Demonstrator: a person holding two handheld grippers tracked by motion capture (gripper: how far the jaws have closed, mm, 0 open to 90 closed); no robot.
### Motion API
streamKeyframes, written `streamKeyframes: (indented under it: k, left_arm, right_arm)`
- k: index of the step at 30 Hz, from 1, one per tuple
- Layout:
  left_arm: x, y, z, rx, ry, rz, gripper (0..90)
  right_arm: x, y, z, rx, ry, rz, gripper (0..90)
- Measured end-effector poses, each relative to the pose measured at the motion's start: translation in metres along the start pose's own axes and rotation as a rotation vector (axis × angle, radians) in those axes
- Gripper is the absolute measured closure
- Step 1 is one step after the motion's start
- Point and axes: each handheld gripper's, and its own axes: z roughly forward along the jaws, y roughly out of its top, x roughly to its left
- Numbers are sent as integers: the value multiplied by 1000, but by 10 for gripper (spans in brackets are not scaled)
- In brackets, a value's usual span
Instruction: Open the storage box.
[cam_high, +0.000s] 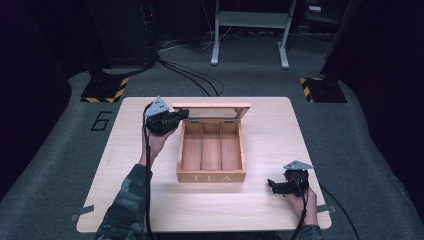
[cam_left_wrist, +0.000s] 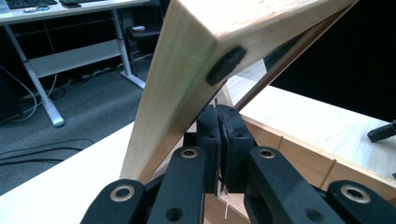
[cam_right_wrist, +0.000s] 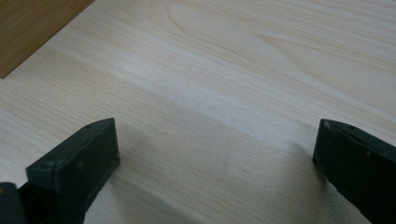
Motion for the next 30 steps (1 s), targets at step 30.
streamKeyframes:
  k: [30]
  left_arm:
    - [1,2,0,6,8,10,874]
  right_arm:
    - [0,0,0,0,0,0,0]
